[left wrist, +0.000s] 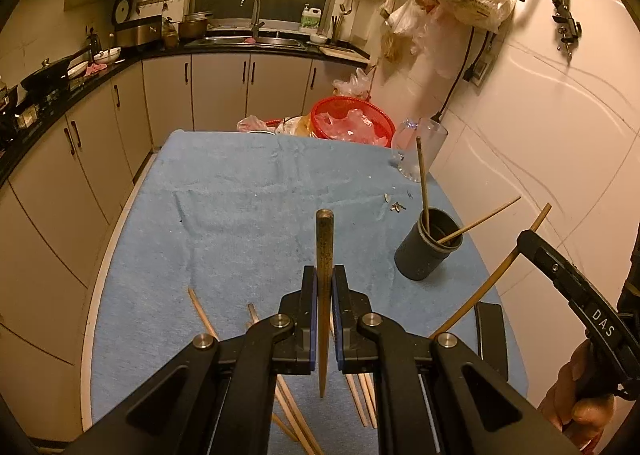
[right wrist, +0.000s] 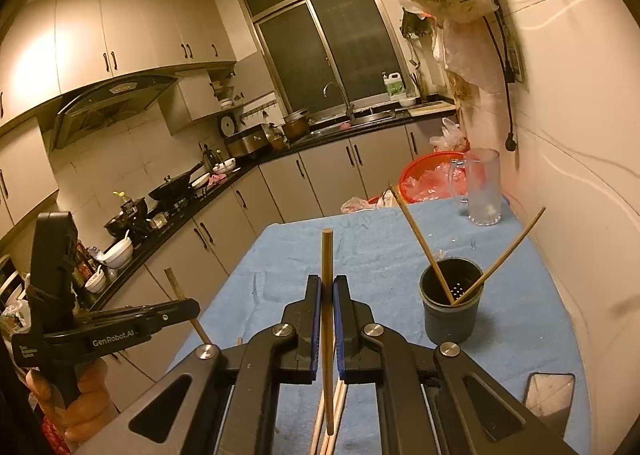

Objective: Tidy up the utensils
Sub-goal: 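Lift the held chopsticks upright and carry both tools to the black holder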

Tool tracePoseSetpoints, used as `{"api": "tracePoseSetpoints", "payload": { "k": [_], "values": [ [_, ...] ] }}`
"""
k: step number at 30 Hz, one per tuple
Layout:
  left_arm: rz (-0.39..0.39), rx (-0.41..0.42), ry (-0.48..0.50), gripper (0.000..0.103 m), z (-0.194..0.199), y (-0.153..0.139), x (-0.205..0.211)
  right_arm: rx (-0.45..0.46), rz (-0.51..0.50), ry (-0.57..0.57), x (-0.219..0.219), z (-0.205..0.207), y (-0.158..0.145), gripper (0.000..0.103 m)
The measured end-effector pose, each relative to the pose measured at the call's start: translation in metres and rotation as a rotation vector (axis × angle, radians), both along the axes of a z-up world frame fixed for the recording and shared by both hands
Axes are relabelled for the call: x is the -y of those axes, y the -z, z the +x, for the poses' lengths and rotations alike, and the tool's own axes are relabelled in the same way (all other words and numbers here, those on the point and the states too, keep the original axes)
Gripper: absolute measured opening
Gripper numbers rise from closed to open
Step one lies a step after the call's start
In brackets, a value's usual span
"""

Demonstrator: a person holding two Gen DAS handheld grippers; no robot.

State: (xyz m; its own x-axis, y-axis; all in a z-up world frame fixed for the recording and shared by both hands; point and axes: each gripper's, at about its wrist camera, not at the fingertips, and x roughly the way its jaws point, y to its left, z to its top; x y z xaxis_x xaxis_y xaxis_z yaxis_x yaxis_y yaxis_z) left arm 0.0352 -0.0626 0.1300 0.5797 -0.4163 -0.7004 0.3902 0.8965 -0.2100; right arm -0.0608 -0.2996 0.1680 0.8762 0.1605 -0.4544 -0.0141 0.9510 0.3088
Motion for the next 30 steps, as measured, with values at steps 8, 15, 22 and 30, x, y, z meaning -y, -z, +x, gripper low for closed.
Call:
{"api": "tracePoseSetpoints", "payload": {
  "k": [8,15,22,30],
  "values": [
    [-0.007,0.008,0.007,0.007,-0.002,-0.002,0.002,0.018,0.001,0.010,0.004,-0.006,-0.004,0.006],
    [0.000,0.017,0.023,0.007,-0.003,-0.004,0.011,0.016,-0.003,0.026,0.010,-0.008,-0.004,0.006],
    [0.005,0.037,0.040,0.007,0.001,-0.010,0.022,0.034,0.014,0.066,0.028,-0.009,-0.010,0.006],
    [0.020,0.022,0.047,0.007,0.007,-0.004,0.031,0.030,0.031,0.087,0.041,-0.003,-0.011,0.006]
  ]
}}
